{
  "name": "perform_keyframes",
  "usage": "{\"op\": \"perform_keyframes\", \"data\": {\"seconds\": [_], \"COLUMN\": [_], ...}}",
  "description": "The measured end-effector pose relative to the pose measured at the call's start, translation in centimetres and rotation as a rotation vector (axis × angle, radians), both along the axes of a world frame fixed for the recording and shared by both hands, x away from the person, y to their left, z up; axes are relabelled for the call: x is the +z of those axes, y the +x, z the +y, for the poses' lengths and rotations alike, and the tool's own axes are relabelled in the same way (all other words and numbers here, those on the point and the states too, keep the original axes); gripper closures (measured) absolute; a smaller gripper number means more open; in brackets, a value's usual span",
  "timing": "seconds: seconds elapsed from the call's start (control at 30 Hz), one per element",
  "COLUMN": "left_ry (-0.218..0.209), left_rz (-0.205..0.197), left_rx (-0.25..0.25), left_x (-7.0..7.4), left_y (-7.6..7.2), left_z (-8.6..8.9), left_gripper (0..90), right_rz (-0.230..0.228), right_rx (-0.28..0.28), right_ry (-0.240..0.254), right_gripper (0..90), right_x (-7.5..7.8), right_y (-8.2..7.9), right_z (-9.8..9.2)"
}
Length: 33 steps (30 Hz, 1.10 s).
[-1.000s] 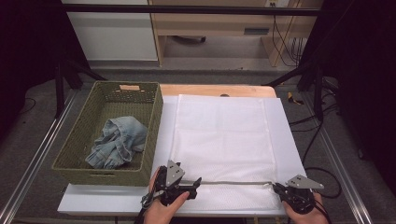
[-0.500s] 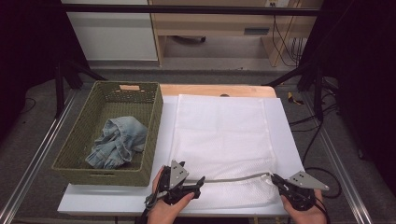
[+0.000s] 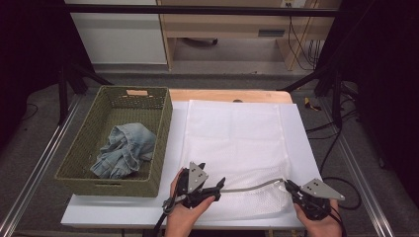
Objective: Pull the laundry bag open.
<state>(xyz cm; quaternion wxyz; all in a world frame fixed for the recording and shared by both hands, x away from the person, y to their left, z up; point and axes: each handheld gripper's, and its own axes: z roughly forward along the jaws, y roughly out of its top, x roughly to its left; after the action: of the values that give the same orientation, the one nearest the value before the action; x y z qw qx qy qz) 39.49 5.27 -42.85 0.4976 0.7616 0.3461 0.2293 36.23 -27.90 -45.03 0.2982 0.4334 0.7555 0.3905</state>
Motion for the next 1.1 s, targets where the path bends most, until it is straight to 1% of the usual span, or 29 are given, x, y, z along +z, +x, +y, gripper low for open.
{"op": "perform_keyframes", "data": {"seconds": [0.07, 0.1, 0.13, 0.17, 0.23, 0.27, 0.4, 0.53, 0.57, 0.63, 0.7, 0.73, 0.77, 0.8, 0.83, 0.9, 1.03, 1.07, 1.1], "left_ry": [-0.003, -0.008, -0.008, 0.003, 0.011, 0.01, 0.009, 0.004, 0.004, 0.008, 0.012, 0.01, 0.01, 0.017, 0.017, 0.024, 0.029, 0.022, 0.022], "left_rz": [-0.004, -0.009, -0.009, -0.009, -0.01, -0.014, -0.018, -0.02, -0.02, -0.017, -0.016, -0.015, -0.015, -0.015, -0.015, -0.019, -0.007, 0.01, 0.01], "left_rx": [-0.005, -0.024, -0.024, -0.047, -0.065, -0.072, -0.095, -0.128, -0.128, -0.155, -0.164, -0.179, -0.179, -0.197, -0.197, -0.221, -0.234, -0.248, -0.248], "left_x": [0.1, 0.4, 0.4, 0.6, 0.6, 0.6, 0.8, 0.7, 0.7, 0.6, 0.6, 0.6, 0.6, 0.5, 0.5, 0.5, 0.3, 0.2, 0.2], "left_y": [-0.1, -0.3, -0.3, -0.6, -0.7, -0.8, -1.0, -1.4, -1.4, -1.7, -1.8, -2.1, -2.1, -2.3, -2.3, -2.4, -2.2, -2.0, -2.0], "left_z": [-0.3, -1.5, -1.5, -2.5, -3.4, -3.9, -5.3, -6.5, -6.5, -7.4, -7.6, -8.1, -8.1, -8.5, -8.5, -9.1, -9.7, -10.1, -10.1], "left_gripper": [24.2, 25.4, 25.9, 26.0, 27.5, 28.0, 30.0, 34.4, 34.8, 36.7, 38.4, 39.3, 40.6, 42.5, 44.0, 47.5, 53.9, 55.9, 57.5], "right_rz": [-0.007, -0.017, -0.026, -0.029, -0.039, -0.038, -0.048, -0.059, -0.059, -0.058, -0.059, -0.06, -0.06, -0.064, -0.064, -0.069, -0.08, -0.083, -0.086], "right_rx": [0.001, 0.003, 0.006, 0.008, 0.014, 0.015, 0.022, 0.02, 0.02, 0.022, 0.021, 0.022, 0.022, 0.021, 0.021, 0.026, 0.025, 0.025, 0.027], "right_ry": [0.001, 0.0, 0.0, 0.0, -0.006, -0.002, -0.013, -0.001, -0.001, -0.004, -0.002, -0.004, -0.004, -0.003, -0.003, -0.009, -0.018, -0.02, -0.022], "right_gripper": [85.9, 85.9, 85.9, 85.9, 85.9, 85.9, 85.9, 85.9, 85.9, 85.9, 85.9, 85.9, 85.9, 85.9, 85.9, 85.9, 85.9, 85.9, 85.9], "right_x": [0.0, 0.1, 0.1, 0.1, 0.2, 0.3, 0.4, 0.6, 0.6, 0.5, 0.5, 0.5, 0.5, 0.6, 0.6, 0.5, 0.6, 0.6, 0.6], "right_y": [0.0, -0.1, -0.2, -0.2, -0.3, -0.4, -0.5, -0.7, -0.7, -0.6, -0.6, -0.7, -0.7, -0.7, -0.7, -0.7, -0.8, -0.8, -0.8], "right_z": [0.1, 0.1, 0.2, 0.3, 0.3, 0.3, 0.3, 0.2, 0.2, 0.2, 0.2, 0.2, 0.2, 0.2, 0.2, 0.3, 0.2, 0.3, 0.3]}}
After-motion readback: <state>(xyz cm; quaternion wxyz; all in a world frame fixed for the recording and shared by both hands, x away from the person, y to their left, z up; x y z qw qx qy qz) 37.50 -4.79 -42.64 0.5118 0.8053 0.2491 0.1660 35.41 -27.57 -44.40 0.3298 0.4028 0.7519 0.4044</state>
